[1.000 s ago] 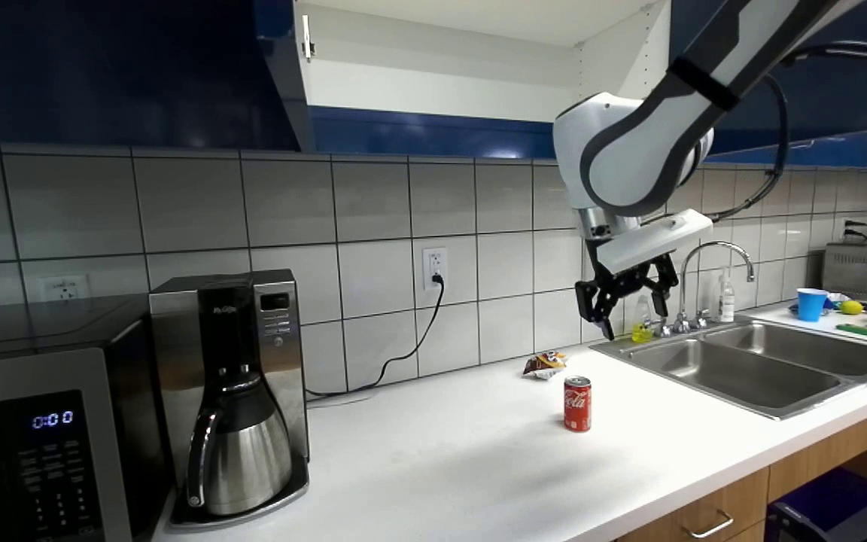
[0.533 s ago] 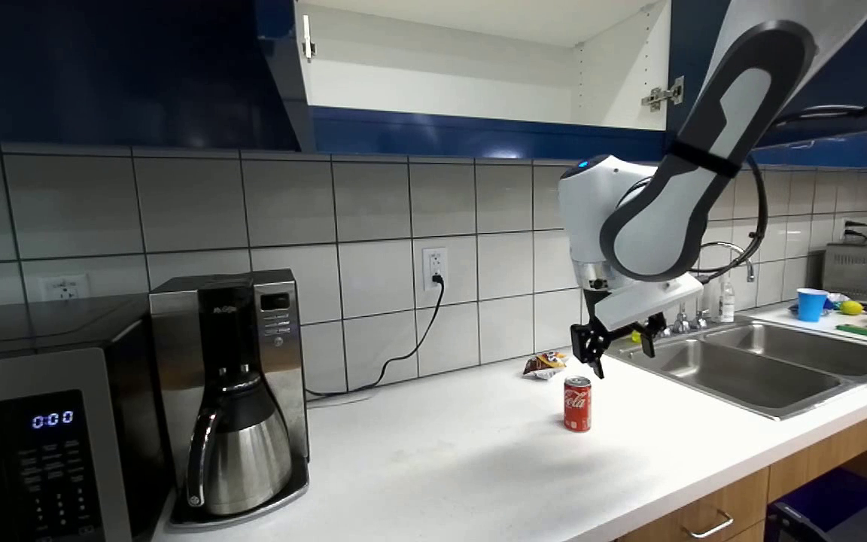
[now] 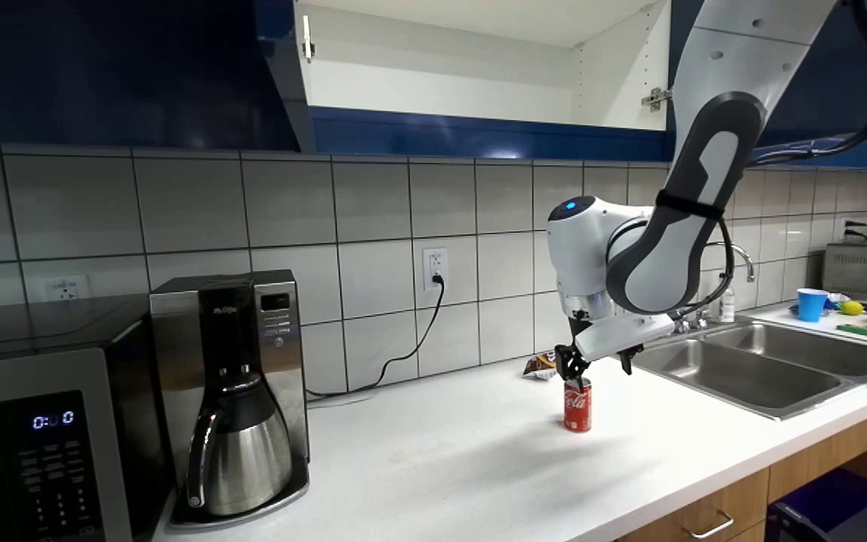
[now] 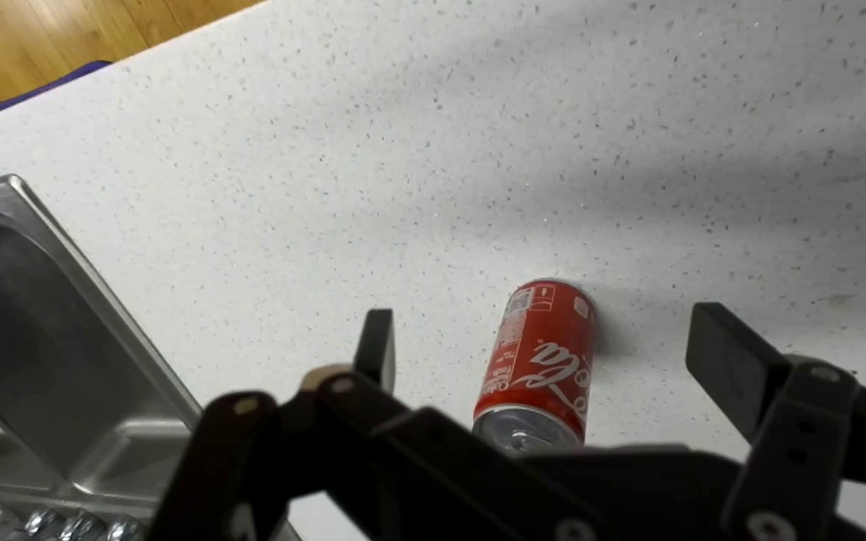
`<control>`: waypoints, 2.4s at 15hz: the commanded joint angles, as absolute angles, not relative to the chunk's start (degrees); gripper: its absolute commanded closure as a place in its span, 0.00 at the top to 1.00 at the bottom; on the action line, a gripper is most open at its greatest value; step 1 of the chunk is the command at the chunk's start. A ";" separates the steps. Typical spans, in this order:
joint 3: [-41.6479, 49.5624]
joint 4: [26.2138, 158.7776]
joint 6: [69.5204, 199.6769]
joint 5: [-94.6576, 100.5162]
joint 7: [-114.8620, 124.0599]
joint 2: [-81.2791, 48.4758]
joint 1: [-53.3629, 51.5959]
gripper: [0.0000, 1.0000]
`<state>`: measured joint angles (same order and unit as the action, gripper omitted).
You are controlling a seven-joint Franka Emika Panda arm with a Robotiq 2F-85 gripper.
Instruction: Put the can in the top cabinet
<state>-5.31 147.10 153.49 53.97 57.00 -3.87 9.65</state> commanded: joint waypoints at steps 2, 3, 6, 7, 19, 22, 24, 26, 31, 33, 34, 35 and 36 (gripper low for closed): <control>-2.67 140.77 155.39 61.82 64.69 -11.91 9.97 1.00; -2.01 139.91 155.61 62.98 65.78 -13.08 9.86 1.00; -0.36 137.10 156.62 65.54 68.28 -16.98 9.57 1.00; 0.02 136.28 156.88 66.23 69.08 -18.11 9.43 1.00; 1.67 126.10 157.61 72.30 75.64 -28.10 7.42 1.00; 1.72 124.40 157.49 72.72 76.46 -29.54 6.81 1.00; 1.79 123.24 157.39 73.02 77.00 -30.40 6.45 1.00; 1.82 122.35 157.39 73.28 77.33 -31.03 6.27 1.00; 2.01 120.71 157.34 73.49 78.03 -32.09 5.90 0.84; 2.11 120.32 157.51 73.38 78.06 -32.37 5.81 0.65; 2.12 120.19 157.54 73.41 78.16 -32.45 5.76 0.58; 2.08 120.08 157.60 73.41 78.29 -32.44 5.66 0.49; 2.04 119.98 157.65 73.38 78.32 -32.44 5.55 0.44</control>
<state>1.41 121.12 157.05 71.40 75.91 -31.76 6.37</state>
